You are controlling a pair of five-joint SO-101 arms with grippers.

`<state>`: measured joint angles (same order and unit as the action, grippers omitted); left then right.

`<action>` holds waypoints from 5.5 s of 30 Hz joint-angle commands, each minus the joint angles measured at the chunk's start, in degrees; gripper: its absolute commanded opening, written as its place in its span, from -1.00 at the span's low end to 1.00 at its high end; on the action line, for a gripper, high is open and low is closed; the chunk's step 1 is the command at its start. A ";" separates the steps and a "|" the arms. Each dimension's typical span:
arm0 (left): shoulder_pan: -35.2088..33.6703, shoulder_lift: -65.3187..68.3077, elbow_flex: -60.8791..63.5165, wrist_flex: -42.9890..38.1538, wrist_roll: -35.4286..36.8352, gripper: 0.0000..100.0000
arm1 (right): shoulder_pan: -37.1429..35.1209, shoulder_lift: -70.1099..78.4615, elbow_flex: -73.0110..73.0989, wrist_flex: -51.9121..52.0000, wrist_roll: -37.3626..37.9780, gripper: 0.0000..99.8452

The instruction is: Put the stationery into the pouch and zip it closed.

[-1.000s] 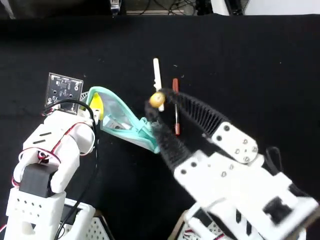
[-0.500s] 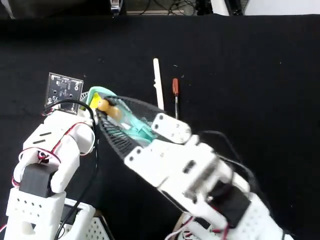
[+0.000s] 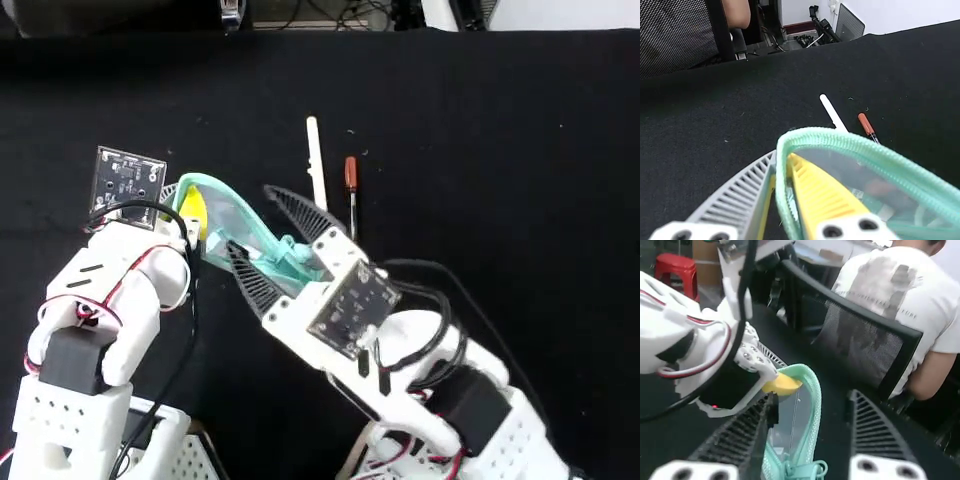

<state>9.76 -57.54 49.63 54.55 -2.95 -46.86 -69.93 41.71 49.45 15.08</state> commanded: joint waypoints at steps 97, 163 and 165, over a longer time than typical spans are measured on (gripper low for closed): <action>1.45 1.58 9.80 0.62 -1.49 -0.94 | 41.58 40.57 -49.01 29.98 -11.08 -0.98; -3.03 1.67 9.27 0.62 -1.49 -0.94 | 33.67 11.65 -17.10 9.14 -14.59 -0.87; -3.82 1.67 9.27 0.62 -1.49 -0.94 | 36.40 13.05 -10.24 6.86 -14.51 -0.80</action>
<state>7.74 -57.63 49.63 54.46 -3.65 -15.82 -59.03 24.31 59.65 1.71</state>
